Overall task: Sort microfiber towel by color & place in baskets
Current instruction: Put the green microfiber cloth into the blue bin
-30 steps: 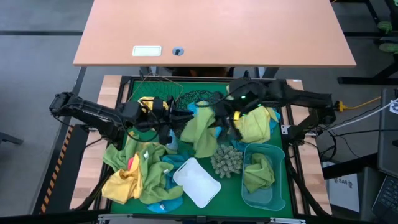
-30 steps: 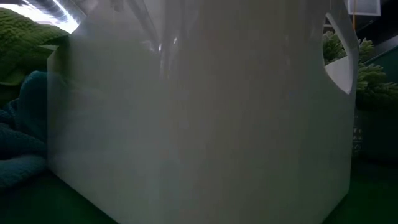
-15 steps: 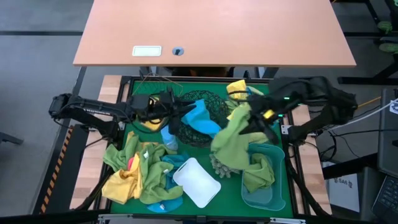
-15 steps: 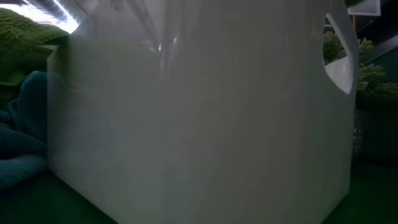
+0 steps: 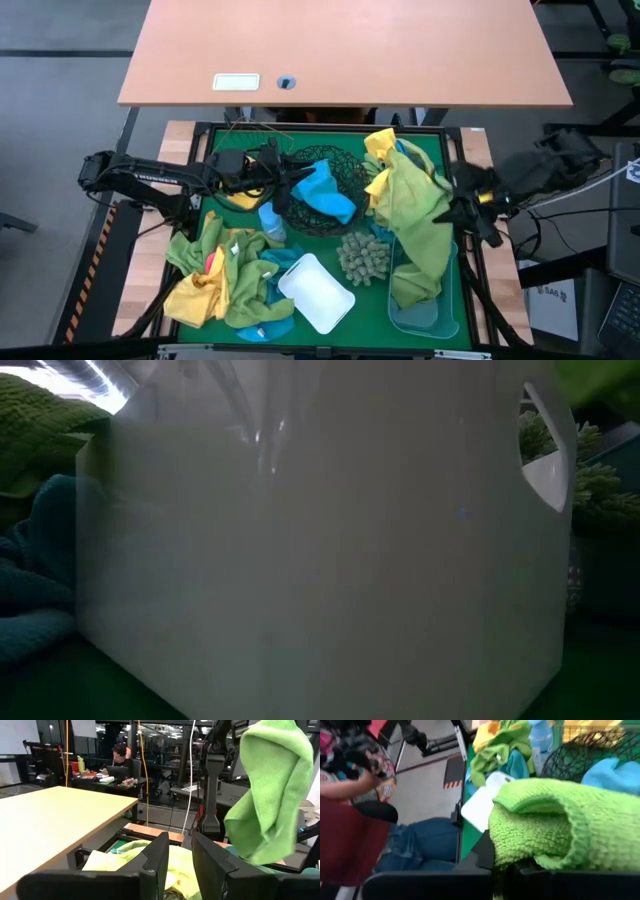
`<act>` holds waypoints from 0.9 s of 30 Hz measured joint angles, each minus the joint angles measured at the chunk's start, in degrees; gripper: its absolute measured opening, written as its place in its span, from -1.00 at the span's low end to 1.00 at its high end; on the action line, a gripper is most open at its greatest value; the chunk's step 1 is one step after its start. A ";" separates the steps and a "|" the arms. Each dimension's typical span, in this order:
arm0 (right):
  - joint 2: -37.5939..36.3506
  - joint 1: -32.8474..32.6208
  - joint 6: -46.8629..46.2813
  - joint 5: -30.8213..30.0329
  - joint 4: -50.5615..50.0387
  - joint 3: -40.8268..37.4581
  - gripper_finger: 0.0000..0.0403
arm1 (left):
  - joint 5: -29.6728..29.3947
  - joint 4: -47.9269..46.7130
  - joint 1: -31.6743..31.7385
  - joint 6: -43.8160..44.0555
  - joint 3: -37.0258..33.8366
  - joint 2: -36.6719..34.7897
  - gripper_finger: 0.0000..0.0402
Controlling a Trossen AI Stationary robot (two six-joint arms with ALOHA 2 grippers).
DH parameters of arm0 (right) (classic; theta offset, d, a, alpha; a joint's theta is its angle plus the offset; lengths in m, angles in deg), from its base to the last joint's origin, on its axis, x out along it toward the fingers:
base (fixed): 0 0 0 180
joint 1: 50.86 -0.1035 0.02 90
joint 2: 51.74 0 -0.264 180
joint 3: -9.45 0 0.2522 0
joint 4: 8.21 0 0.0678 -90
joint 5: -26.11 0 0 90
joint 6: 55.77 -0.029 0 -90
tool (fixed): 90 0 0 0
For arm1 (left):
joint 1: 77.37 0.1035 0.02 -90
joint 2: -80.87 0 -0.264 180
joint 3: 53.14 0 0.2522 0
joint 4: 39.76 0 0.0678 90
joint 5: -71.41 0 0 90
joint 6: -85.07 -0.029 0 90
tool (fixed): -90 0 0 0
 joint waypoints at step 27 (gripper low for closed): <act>-0.20 -32.38 -34.76 -19.58 7.84 -42.57 -0.95 | 0.22 -0.11 -0.01 0.04 0.00 0.00 -0.60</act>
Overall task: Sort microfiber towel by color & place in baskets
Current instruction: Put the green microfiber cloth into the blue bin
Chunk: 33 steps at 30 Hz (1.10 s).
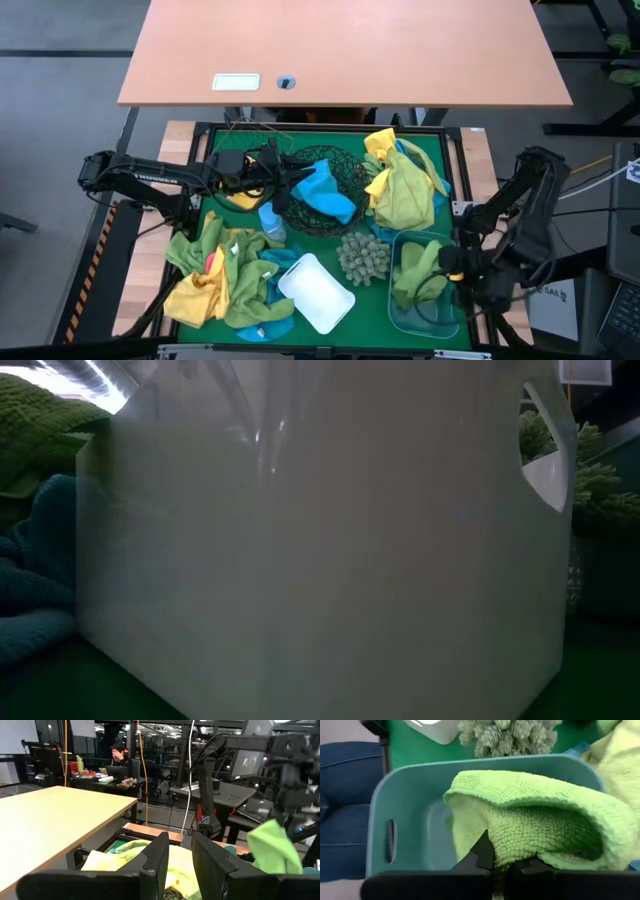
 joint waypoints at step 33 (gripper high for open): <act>0.13 0.06 -0.26 4.09 26.51 -21.31 -0.47 | 0.01 0.00 -0.02 -0.09 -0.02 0.00 -0.60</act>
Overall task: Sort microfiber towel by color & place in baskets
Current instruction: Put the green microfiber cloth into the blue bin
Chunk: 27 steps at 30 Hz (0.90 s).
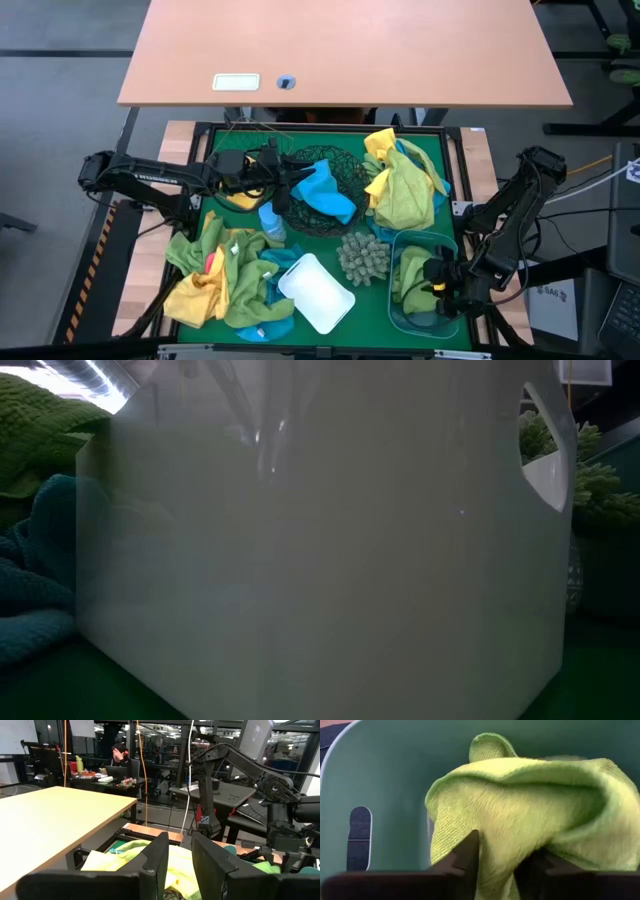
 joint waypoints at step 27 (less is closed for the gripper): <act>-0.04 13.20 9.97 3.53 -25.17 17.81 0.06 | -0.02 0.22 0.02 -0.02 -0.02 -0.78 -0.61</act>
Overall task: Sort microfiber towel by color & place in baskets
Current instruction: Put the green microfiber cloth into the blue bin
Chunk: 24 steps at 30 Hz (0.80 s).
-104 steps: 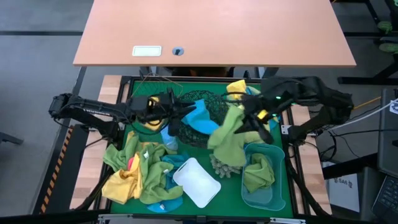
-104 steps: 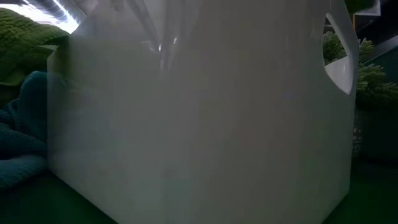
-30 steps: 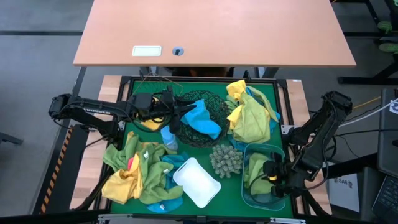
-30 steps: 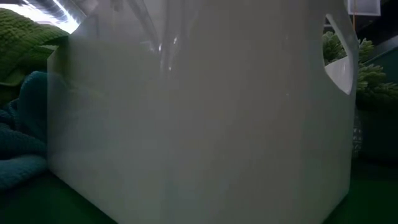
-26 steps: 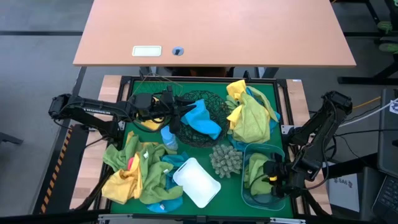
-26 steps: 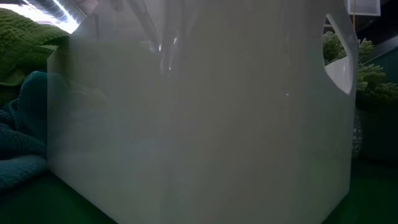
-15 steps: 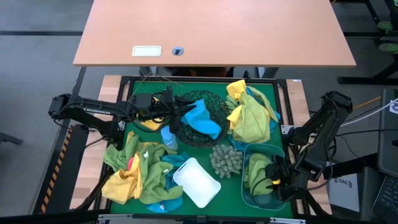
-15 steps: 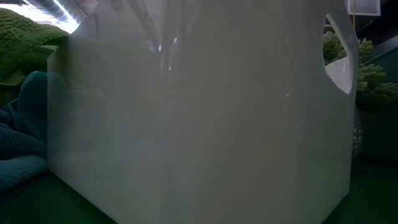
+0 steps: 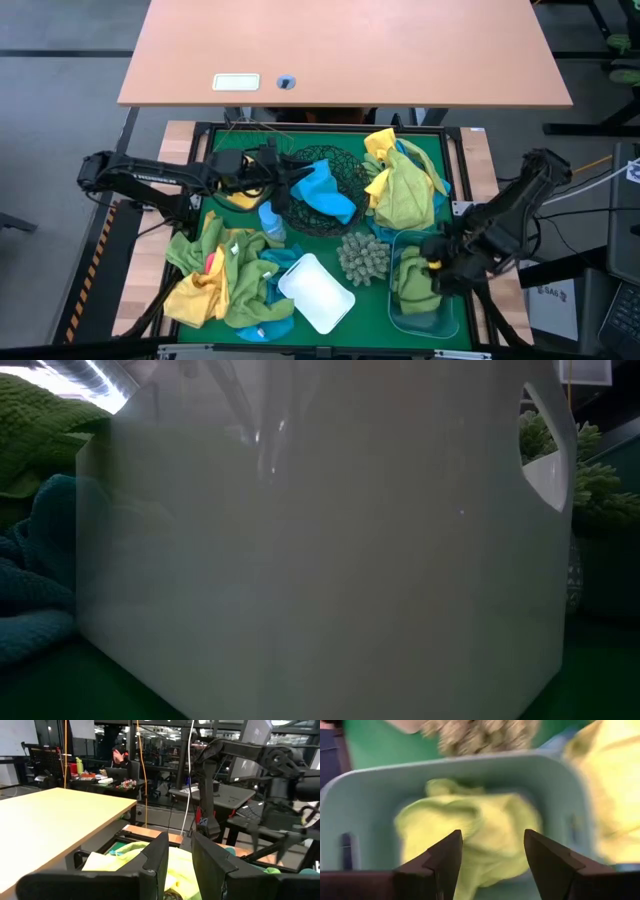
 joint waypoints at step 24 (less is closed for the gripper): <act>0.04 32.18 30.04 -4.05 -2.69 1.46 0.06 | 0.00 -20.98 -8.43 3.06 0.00 -16.98 -0.61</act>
